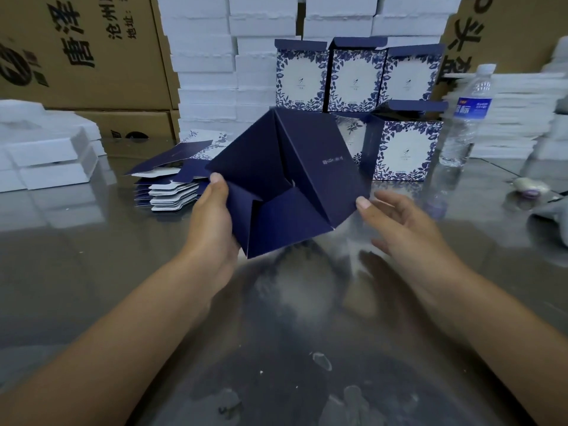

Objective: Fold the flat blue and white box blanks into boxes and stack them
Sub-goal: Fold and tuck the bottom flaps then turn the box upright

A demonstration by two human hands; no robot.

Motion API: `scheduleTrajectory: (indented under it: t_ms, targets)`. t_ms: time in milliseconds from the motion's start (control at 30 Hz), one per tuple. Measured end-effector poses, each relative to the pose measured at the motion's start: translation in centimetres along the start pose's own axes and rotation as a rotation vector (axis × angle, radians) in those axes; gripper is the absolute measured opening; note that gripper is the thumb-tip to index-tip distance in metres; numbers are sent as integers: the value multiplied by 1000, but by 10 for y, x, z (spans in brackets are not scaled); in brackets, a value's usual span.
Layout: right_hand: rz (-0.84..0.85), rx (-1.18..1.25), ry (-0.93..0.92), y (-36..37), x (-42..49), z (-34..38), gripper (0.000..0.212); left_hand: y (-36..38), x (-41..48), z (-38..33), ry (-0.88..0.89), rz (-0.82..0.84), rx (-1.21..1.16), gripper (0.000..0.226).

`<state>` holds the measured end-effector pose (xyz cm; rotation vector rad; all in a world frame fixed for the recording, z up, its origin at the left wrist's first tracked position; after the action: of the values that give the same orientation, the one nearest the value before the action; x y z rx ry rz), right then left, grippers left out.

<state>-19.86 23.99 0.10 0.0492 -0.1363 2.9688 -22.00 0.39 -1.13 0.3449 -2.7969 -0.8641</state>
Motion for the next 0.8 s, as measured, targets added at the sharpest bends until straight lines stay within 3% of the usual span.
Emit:
scheduleTrajectory:
  t_ms: [67, 167, 333, 467, 567, 667, 800]
  targets:
    - [56, 8, 16, 5, -3, 1, 81, 3, -2, 4, -55, 2, -48, 37]
    - [151, 80, 7, 13, -8, 7, 52, 7, -7, 8, -122, 16, -50, 39]
    - [206, 273, 14, 8, -5, 14, 30, 14, -13, 13, -199, 76, -48, 43]
    - [243, 566, 64, 4, -3, 21, 23, 17, -12, 16, -203, 110, -30, 44]
    - [208, 638, 55, -1, -4, 25, 21, 16, -9, 12, -148, 126, 42, 38]
    - [129, 601, -96, -10, -9, 38, 19, 12, -4, 2, -45, 103, 127, 32]
    - [-57, 192, -513, -19, -37, 72, 20, 5, -2, -30, 250, 27, 381, 35]
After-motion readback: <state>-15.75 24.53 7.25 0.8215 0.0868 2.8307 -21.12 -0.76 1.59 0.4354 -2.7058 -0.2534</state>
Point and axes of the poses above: each hand's wrist, its own x-axis towards the middle knuckle, its own y-axis out of the palm, z = x × y, the point moved 10 cm from there along x, towards the middle knuckle, and after that the axes turned 9 degrees about y, right-handed, at the moved point
